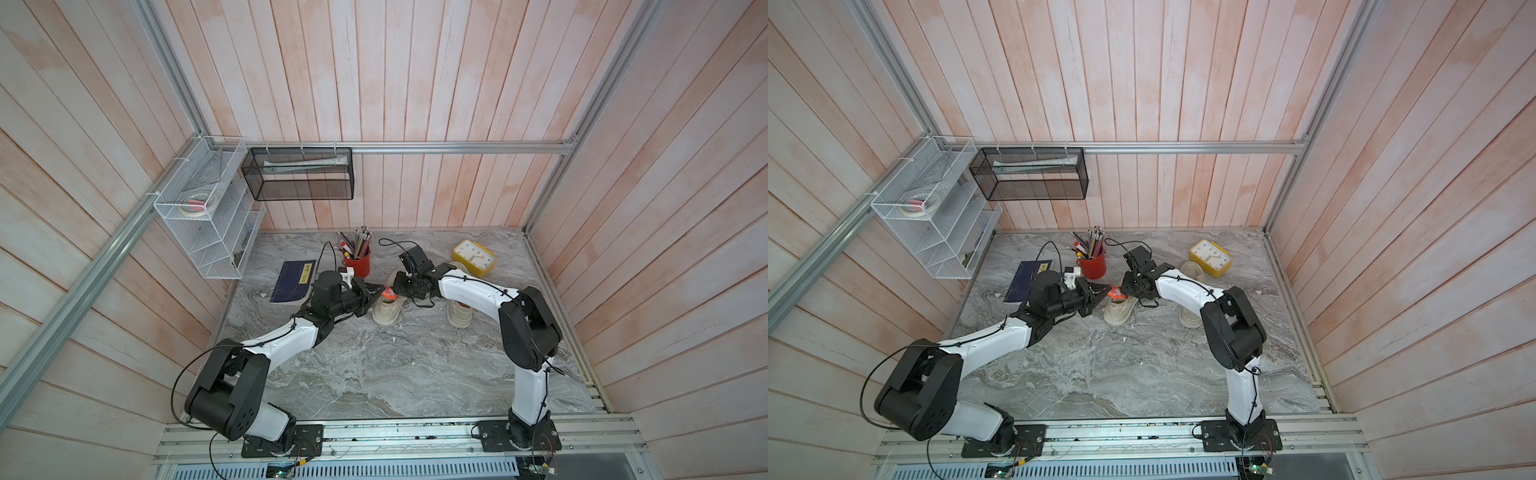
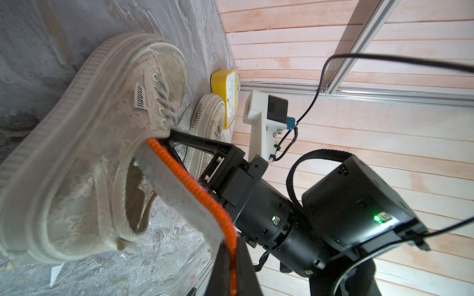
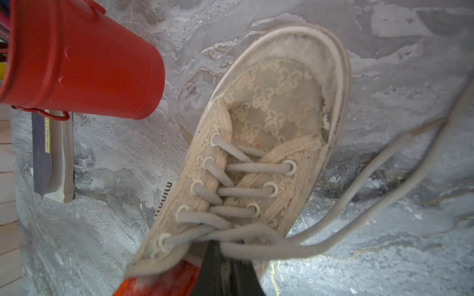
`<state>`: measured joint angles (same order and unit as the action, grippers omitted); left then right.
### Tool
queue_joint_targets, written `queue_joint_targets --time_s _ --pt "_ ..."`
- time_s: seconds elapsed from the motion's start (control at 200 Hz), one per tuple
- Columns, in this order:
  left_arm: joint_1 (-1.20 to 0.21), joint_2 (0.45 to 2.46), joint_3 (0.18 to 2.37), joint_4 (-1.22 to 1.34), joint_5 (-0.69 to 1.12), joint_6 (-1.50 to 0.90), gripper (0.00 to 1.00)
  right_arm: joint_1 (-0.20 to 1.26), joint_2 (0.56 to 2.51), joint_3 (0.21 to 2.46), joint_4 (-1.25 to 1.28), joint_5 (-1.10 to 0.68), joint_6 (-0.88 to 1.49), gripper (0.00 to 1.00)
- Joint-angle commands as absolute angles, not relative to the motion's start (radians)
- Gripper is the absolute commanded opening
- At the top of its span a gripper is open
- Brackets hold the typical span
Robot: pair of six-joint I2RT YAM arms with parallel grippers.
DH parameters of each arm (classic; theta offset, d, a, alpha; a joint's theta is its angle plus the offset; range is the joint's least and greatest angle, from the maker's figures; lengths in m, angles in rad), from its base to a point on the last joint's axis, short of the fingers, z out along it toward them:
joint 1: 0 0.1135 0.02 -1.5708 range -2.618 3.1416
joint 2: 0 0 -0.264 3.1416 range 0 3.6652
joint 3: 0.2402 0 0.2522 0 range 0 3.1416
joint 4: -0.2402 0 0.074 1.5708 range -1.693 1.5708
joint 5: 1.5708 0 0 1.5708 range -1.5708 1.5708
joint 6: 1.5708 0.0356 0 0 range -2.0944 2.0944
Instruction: Remove the insole from the shoe
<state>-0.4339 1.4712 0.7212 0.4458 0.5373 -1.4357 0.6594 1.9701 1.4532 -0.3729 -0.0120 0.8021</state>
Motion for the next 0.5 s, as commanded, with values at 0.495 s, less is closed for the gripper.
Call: queue_joint_targets --time_s 0.495 --pt "-0.408 1.163 0.681 0.241 0.451 -1.582 0.0 0.574 2.03 1.48 -0.279 0.077 0.566 0.0"
